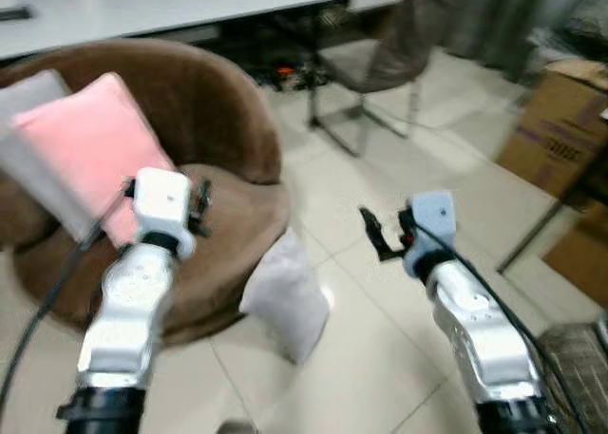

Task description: Move the pillow to the sofa from floor

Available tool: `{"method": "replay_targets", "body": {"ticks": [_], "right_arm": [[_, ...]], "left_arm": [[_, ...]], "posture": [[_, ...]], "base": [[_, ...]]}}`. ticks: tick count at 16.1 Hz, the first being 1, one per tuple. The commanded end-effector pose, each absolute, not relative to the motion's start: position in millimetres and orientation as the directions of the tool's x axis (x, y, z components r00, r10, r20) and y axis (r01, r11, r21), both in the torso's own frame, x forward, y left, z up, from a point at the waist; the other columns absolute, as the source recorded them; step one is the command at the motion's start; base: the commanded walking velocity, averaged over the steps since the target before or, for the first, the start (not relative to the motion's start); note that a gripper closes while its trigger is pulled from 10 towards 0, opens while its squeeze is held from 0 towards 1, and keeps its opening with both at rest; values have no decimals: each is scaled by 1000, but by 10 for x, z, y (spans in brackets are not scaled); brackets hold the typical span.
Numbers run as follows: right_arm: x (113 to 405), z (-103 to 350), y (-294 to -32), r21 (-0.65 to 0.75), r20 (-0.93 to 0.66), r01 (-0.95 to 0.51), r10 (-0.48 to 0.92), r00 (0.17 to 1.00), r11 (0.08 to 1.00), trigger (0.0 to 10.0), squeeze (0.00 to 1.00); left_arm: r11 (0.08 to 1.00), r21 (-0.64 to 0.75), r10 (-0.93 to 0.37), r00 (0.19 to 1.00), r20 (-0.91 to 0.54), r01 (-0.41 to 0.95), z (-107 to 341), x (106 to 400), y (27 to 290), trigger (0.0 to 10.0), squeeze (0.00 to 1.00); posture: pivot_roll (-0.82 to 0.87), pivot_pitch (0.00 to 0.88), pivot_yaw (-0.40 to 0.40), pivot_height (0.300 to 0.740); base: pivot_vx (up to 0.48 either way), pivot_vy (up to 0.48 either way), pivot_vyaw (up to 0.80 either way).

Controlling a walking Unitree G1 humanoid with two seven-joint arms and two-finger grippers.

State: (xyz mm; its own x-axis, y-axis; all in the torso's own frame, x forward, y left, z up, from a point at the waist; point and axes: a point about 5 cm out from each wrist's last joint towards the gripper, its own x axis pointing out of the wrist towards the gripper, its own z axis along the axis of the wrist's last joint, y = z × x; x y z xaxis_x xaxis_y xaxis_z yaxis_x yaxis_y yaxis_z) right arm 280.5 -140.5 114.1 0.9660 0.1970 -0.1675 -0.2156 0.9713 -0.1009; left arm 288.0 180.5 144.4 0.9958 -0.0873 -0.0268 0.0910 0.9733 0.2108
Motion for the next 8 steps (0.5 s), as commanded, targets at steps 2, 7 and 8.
{"method": "replay_targets", "body": {"ticks": [2,7,8], "right_arm": [[2820,1176,-1421,-96,-153,-198,183,971,975,10000,0],[2822,1164,-1449,-95,-153,-174,158,976,980,10000,0],[2822,1160,-1459,-86,-153,-163,149,977,983,10000,0]], "left_arm": [[968,232,-92,996,-15,93,1503,2901,1819,10000,0],[964,244,-111,994,-6,109,1515,2918,1783,10000,0],[967,232,-106,994,-13,106,1509,2920,1779,10000,0]], "posture": [[42,0,15,740],[39,0,26,740],[39,0,26,740]], "base": [[0,-450,800],[0,-420,750],[0,0,0]]}}
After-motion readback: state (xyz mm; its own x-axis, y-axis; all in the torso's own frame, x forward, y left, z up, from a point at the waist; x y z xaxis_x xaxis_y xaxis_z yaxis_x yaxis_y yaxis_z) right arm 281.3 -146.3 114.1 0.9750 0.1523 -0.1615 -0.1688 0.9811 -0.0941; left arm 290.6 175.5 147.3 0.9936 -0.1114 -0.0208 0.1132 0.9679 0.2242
